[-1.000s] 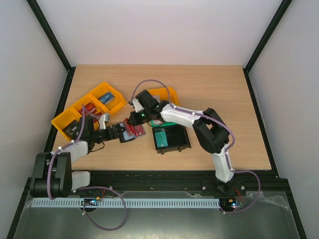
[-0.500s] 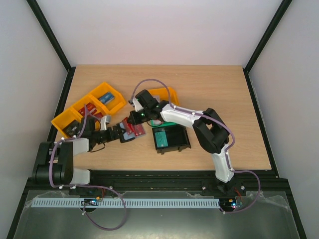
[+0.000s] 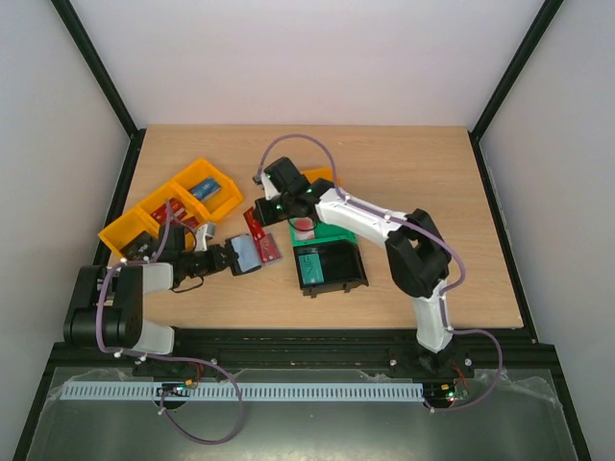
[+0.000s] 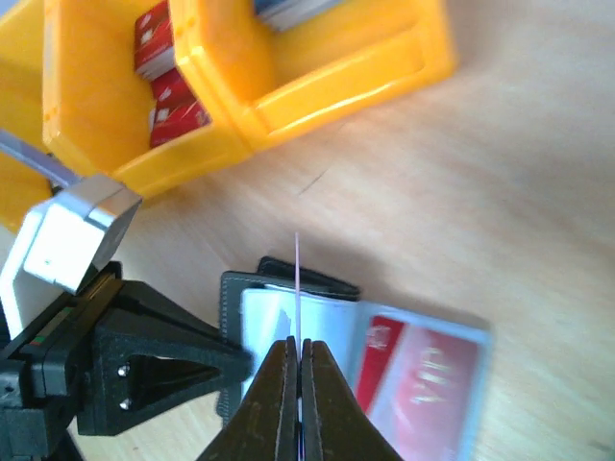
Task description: Take the credit cards out of the card holder
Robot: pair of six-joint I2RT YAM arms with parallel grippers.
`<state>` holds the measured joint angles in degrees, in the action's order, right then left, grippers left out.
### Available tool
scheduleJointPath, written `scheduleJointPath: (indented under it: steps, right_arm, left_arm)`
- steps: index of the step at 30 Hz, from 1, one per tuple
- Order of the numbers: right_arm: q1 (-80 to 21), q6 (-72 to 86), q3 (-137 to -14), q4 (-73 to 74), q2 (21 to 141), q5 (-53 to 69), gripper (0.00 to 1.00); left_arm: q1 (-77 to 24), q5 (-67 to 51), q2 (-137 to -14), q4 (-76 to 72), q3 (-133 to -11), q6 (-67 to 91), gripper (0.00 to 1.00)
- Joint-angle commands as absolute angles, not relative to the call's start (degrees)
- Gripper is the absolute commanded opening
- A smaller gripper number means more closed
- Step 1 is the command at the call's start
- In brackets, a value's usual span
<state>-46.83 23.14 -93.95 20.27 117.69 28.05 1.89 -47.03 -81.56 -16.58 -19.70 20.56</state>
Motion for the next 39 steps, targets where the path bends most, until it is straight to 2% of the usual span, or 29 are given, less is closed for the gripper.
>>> scheduleJointPath:
  steps: [1, 5, 7, 8, 10, 15, 17, 26, 30, 34, 36, 39]
  right_arm:
    - [-45.1, 17.4, -97.1, 29.2, 110.1, 18.7, 0.02]
    - [-44.9, 16.6, -97.0, 30.2, 107.4, 17.3, 0.02]
    - [-44.9, 16.9, -96.9, 30.2, 106.8, 17.6, 0.02]
    - [-44.9, 17.0, -96.8, 30.0, 106.7, 17.7, 0.02]
    - [-44.8, 17.3, -96.7, 29.8, 106.4, 17.9, 0.02]
    - [-44.9, 17.6, -96.8, 29.0, 105.4, 18.8, 0.02]
    - [-44.9, 17.4, -97.2, 29.0, 105.3, 18.9, 0.02]
    - [-44.9, 17.9, -98.3, 28.2, 104.2, 20.1, 0.02]
    - [-44.7, 19.5, -98.3, 26.5, 102.6, 21.5, 0.02]
    - [-42.8, 25.6, -97.0, 21.3, 99.4, 26.3, 0.01]
    - [-42.0, 30.5, -95.1, 16.2, 96.7, 27.4, 0.02]
    - [-41.8, 37.8, -91.7, 8.5, 94.1, 27.5, 0.02]
  left_arm:
    - [2.0, -43.3, -83.3, -14.1, -21.2, 20.3, 0.02]
    - [2.1, -37.3, -85.2, -10.7, -22.7, 21.3, 0.05]
    - [2.3, -35.5, -85.8, -9.2, -23.4, 21.5, 0.14]
    - [2.3, -34.9, -85.9, -8.5, -23.6, 21.5, 0.23]
    - [2.3, -33.9, -85.4, -6.7, -24.2, 21.2, 0.34]
    - [2.3, -28.8, -80.5, 1.5, -26.3, 18.6, 0.44]
    - [2.3, -28.0, -78.4, 4.2, -26.7, 18.2, 0.51]
    - [2.3, -30.6, -71.7, 8.5, -29.9, 18.1, 0.75]
    - [2.4, -31.7, -69.6, 10.4, -33.3, 16.9, 0.80]
    - [2.4, -37.9, -63.1, 11.1, -38.8, 13.1, 0.79]
    - [2.1, -41.9, -58.3, 10.8, -41.9, 7.7, 0.78]
    - [-0.6, -41.4, -53.8, 15.0, -47.4, -5.3, 0.76]
